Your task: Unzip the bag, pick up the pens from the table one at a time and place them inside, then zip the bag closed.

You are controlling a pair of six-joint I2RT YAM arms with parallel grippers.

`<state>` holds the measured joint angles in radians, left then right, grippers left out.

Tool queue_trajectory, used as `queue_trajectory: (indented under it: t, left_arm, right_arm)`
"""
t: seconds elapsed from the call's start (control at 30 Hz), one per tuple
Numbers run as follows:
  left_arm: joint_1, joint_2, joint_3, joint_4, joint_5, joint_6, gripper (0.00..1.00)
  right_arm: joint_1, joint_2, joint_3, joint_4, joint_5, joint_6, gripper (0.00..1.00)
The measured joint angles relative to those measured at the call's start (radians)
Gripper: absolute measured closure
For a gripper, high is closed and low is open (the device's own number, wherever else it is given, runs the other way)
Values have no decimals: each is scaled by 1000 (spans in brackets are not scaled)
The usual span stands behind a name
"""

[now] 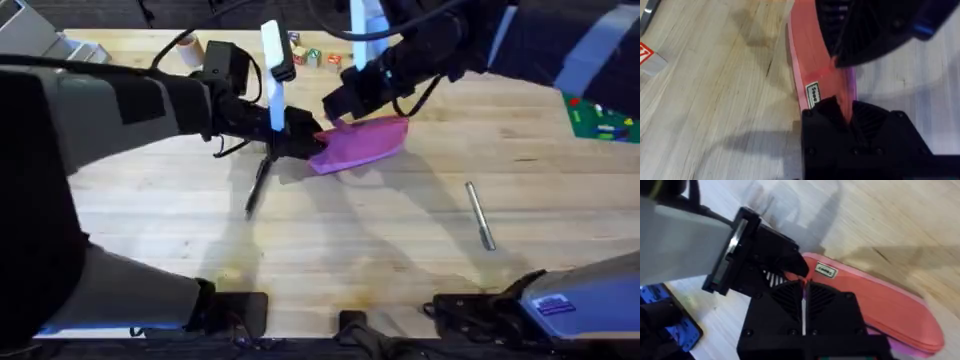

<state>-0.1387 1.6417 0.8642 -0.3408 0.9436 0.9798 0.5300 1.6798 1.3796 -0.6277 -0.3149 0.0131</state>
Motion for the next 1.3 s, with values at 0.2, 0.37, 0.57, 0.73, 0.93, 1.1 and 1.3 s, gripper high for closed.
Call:
queue_trajectory:
  t: [0.2, 0.37, 0.57, 0.73, 0.93, 1.1, 1.3]
  left_arm:
    - [0, 0, 0, 0, 0, 0, 958]
    - [6, 0, 0, -4, -1, 0, 958]
    - [8, 0, 0, -6, -1, -1, 958]
    - [8, 0, 0, -6, -1, -3, 958]
    - [12, 0, 0, -7, 3, -3, 958]
    - [8, 0, 0, -6, 2, -3, 958]
    - [8, 0, 0, -6, 2, -3, 958]
  right_arm:
    - [75, 24, 0, 86, -1, 86, 968]
    - [107, 37, 0, 119, 5, 150, 968]
    - [115, 37, 0, 124, 17, 171, 968]
    - [114, 37, 0, 128, 25, 178, 741]
    - [52, 38, 0, 93, 43, 158, 16]
    - [34, 22, 1, 19, 50, 115, 4]
    - [-16, -60, 2, -84, 133, 32, 4]
